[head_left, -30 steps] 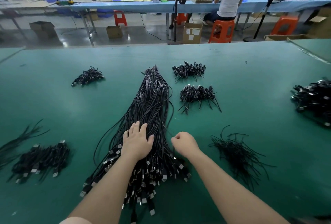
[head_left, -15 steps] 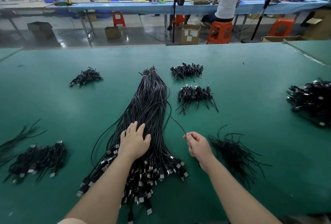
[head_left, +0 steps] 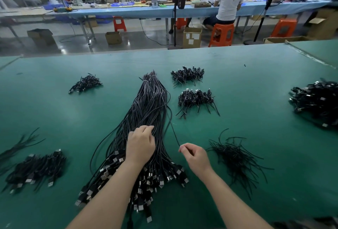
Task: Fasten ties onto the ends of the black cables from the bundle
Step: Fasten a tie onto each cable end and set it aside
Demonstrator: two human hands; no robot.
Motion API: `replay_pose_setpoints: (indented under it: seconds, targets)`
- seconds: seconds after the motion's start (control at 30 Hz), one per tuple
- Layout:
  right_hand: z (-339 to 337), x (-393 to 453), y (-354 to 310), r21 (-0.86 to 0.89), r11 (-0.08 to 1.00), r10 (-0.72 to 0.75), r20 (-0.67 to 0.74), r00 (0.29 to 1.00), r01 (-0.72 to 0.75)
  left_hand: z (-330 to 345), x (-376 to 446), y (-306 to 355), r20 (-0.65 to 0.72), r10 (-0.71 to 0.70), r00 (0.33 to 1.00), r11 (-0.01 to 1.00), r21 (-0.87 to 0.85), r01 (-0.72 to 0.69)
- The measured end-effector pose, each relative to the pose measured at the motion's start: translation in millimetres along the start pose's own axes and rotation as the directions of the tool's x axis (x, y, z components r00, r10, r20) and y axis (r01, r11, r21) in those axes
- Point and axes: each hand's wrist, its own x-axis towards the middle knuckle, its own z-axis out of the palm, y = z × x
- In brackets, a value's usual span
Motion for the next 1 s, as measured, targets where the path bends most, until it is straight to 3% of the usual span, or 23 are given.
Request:
replay_pose_setpoints:
  seconds: [0.07,0.1,0.17,0.23,0.4,0.5,0.63,0.73,0.8,0.9,1.0]
  targets:
    - [-0.2,0.5,0.1,-0.019,1.0,-0.004,-0.004,1.0,0.004,3.1,8.4,25.1,0.178,-0.131,0.975,0.926,-0.329,0.185]
    - [-0.2,1.2,0.3,-0.032,0.999,-0.007,-0.006,1.0,0.007,5.8,13.8,38.1,0.309,-0.2,0.93,0.808,-0.485,0.335]
    - [0.3,2.0,1.2,-0.059,0.998,-0.014,-0.013,1.0,0.013,13.2,22.9,59.3,0.506,-0.273,0.818,0.461,-0.678,0.573]
    - [-0.2,3.7,2.9,-0.061,0.998,-0.019,-0.025,1.0,0.017,18.2,30.6,72.3,0.547,-0.309,0.778,0.208,-0.759,0.617]
    - [-0.3,4.7,5.7,-0.029,0.999,-0.017,-0.035,0.999,0.016,10.8,43.3,76.6,0.537,-0.494,0.683,0.004,-0.785,0.62]
    - [-0.7,5.5,6.7,-0.047,0.998,-0.038,-0.025,0.999,0.037,4.0,41.9,74.3,0.512,-0.498,0.7,0.077,-0.778,0.623]
    - [-2.2,5.8,7.1,-0.044,0.998,-0.043,-0.006,0.999,0.043,-8.1,40.4,70.8,0.493,-0.443,0.749,0.084,-0.809,0.582]
    - [-2.4,4.8,6.6,-0.025,0.999,-0.023,0.007,1.0,0.023,-19.9,36.0,66.6,0.376,-0.324,0.868,0.363,-0.798,0.481]
    - [-2.8,4.5,5.8,-0.023,1.0,-0.017,0.012,1.0,0.017,-27.6,32.4,62.5,0.276,-0.309,0.91,0.505,-0.763,0.403]
    - [-2.8,3.8,4.9,-0.019,1.0,0.004,0.028,1.0,-0.003,-37.0,26.6,53.4,0.12,-0.345,0.931,0.63,-0.705,0.324]
    - [-3.6,3.3,3.3,-0.032,0.999,0.012,0.035,0.999,-0.011,-41.4,20.6,45.6,0.026,-0.4,0.916,0.647,-0.7,0.302]
